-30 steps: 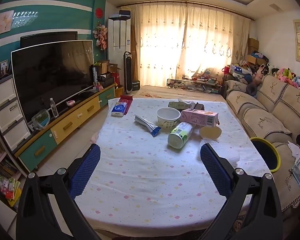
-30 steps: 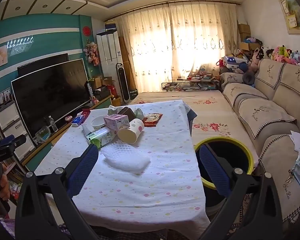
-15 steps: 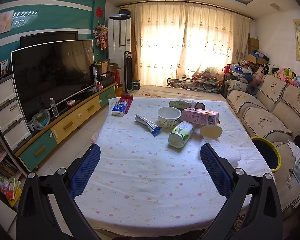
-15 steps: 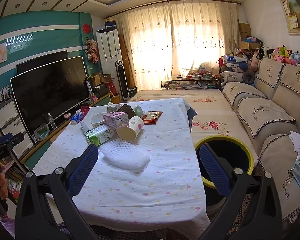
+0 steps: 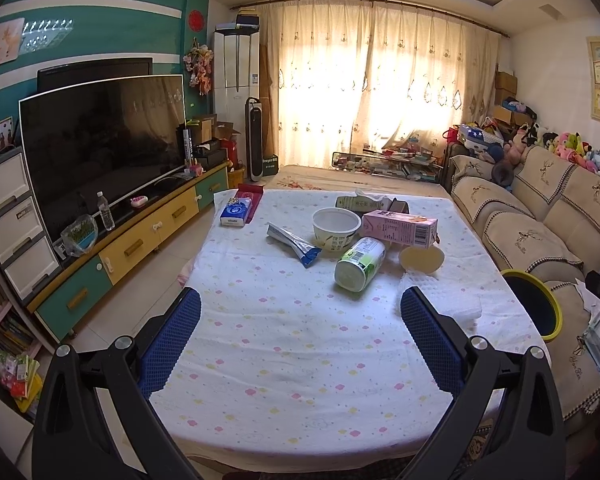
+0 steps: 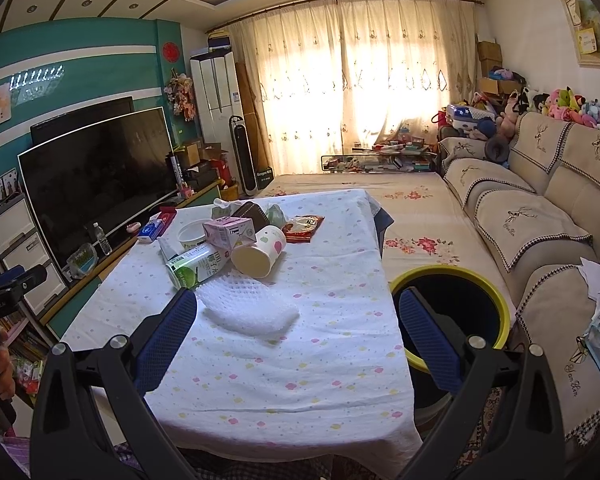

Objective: Collect trash

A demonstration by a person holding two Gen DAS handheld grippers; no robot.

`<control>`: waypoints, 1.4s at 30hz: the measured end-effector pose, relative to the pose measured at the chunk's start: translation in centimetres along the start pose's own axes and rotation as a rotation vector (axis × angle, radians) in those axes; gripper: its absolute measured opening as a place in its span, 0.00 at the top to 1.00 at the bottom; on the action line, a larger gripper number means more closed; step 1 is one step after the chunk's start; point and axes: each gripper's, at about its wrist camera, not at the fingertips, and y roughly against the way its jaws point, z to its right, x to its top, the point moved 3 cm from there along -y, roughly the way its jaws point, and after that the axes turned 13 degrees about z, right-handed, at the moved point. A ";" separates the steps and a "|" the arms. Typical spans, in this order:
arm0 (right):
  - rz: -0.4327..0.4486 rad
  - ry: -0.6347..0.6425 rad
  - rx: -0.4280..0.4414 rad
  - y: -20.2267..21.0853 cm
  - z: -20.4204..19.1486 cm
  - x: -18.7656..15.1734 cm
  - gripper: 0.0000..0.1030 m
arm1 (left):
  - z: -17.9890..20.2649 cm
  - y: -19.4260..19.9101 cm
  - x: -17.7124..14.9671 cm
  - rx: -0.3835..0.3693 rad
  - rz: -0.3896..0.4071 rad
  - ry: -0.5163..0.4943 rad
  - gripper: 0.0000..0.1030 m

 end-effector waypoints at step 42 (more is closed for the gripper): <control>-0.018 -0.008 -0.003 -0.5 0.5 -0.8 0.06 | 0.6 -1.1 -1.1 -0.004 -0.021 0.001 0.04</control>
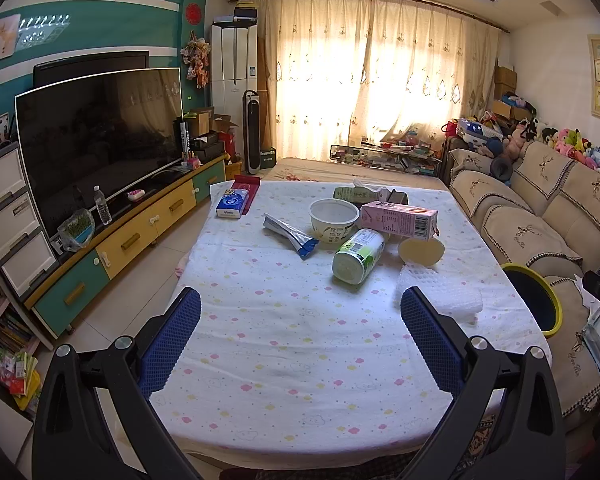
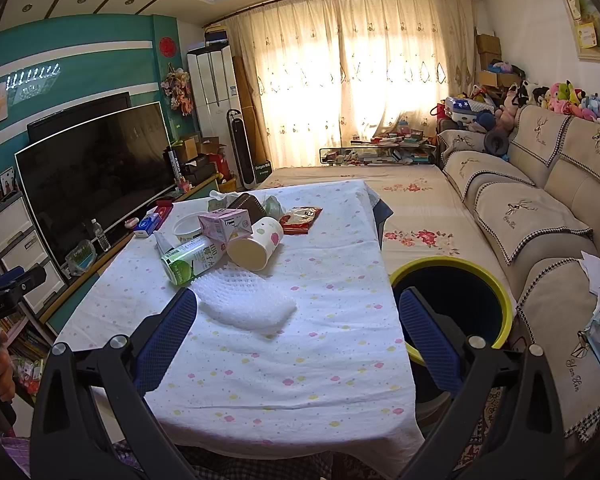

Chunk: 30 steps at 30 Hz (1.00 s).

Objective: Collect trash

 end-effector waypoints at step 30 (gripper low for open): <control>-0.119 0.068 0.070 -7.9 -3.0 -1.1 0.06 | -0.1 -5.3 0.3 0.006 -0.047 -0.008 0.04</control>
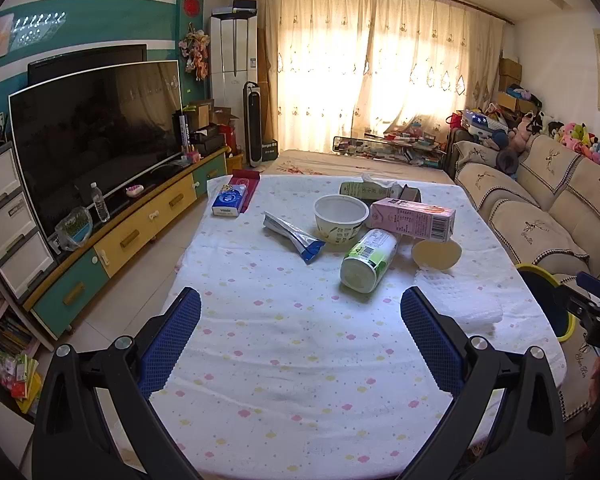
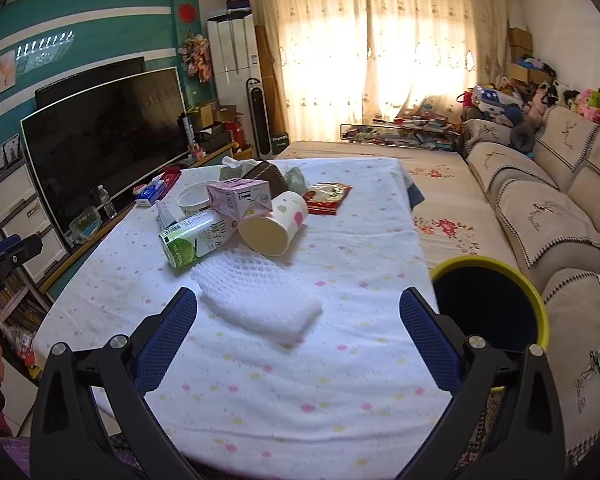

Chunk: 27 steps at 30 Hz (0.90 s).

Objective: Collect trash
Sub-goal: 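Reach the right gripper to the pink strawberry milk carton and close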

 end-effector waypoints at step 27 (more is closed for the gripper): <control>-0.140 0.125 0.310 -20.5 -3.4 3.9 0.14 | 0.4 -9.1 -1.2 -0.016 -0.104 0.011 0.04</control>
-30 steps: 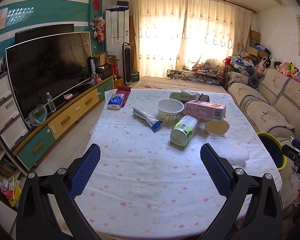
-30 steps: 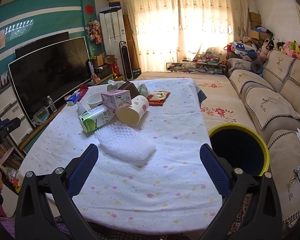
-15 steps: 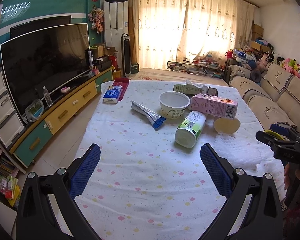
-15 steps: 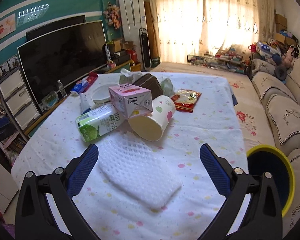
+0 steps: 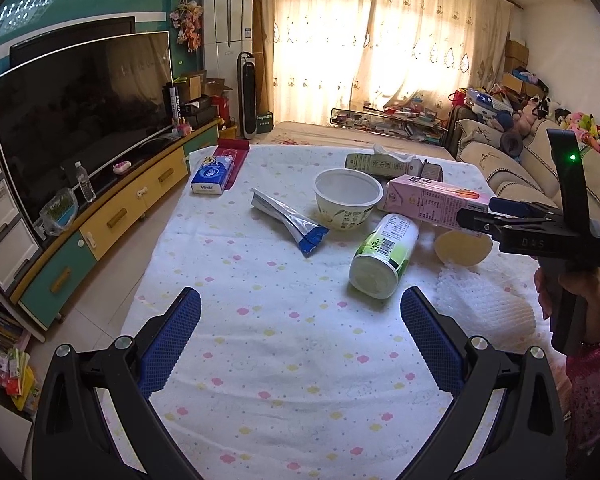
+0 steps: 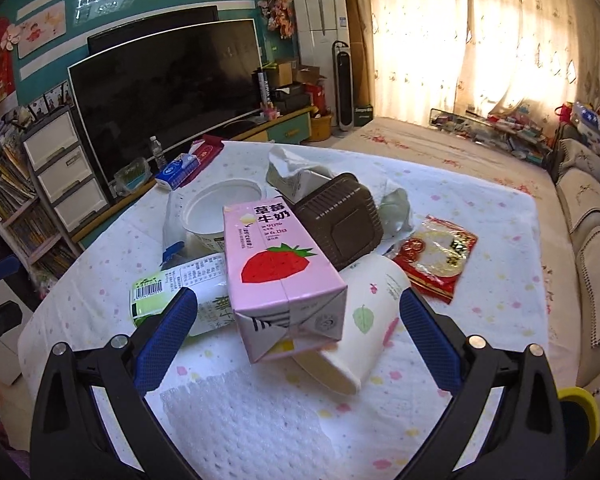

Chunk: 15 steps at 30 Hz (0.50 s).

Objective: Collect trash
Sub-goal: 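Reach the right gripper to the pink strawberry milk carton and close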

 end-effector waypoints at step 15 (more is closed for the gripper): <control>0.115 -0.047 0.064 6.4 -1.6 0.7 0.55 | 0.9 -1.1 -0.2 -0.034 -0.008 -0.006 0.04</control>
